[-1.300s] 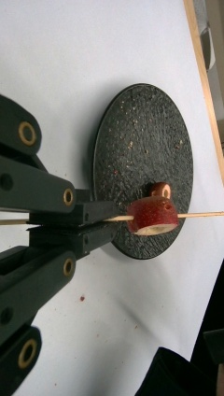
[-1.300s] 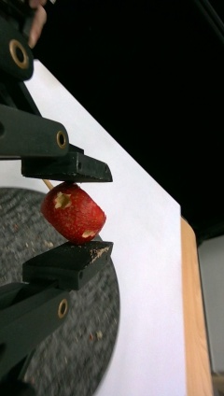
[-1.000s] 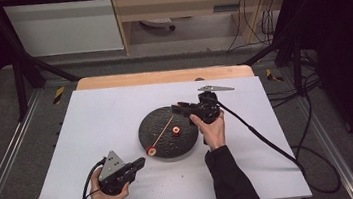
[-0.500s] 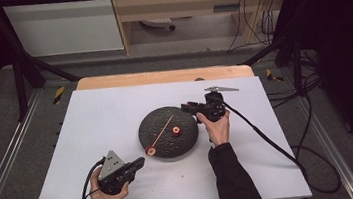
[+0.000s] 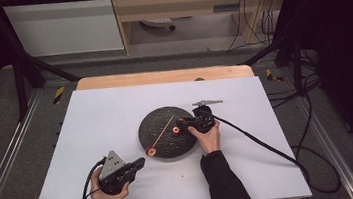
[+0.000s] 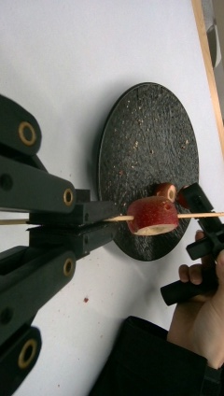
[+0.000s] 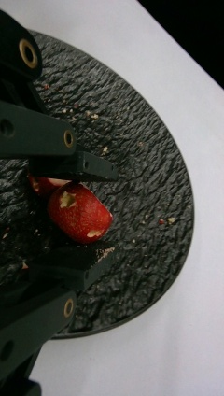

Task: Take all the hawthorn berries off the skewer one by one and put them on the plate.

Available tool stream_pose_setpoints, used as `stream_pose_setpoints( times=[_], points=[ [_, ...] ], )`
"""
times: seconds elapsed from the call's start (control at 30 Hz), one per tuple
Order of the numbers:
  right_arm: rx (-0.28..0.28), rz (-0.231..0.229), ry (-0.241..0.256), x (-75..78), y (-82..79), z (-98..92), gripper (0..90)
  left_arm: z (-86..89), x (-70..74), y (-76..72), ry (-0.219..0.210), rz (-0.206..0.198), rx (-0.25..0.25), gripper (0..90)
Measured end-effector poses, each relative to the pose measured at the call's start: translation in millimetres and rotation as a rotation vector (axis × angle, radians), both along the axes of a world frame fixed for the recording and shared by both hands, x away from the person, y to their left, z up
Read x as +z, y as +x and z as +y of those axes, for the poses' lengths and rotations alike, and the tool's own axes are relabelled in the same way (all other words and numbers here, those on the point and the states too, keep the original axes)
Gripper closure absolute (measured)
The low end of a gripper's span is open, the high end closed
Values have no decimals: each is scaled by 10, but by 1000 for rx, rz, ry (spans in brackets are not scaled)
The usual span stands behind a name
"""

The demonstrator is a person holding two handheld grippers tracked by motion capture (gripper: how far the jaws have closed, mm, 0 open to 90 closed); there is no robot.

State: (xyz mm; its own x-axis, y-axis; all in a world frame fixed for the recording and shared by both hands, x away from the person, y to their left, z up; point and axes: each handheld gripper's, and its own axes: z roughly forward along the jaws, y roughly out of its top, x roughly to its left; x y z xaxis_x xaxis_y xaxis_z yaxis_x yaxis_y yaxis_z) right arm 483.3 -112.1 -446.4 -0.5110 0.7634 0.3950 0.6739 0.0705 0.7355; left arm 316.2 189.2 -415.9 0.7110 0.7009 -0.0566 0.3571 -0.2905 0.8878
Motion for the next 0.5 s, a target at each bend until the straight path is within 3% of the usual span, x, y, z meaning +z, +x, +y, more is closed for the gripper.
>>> stream_pose_setpoints(
  times=[0.17,0.33,0.5],
  points=[
    [-4,8,-5,-38,-18,17,592,-7,-10,3,2,5,-2,886],
    [-6,-6,-18,-24,-27,8,510,-3,-10,4,1,5,-1,885],
    [5,-43,10,75,-119,-3,389,1,-6,4,1,5,0,885]
  ],
)
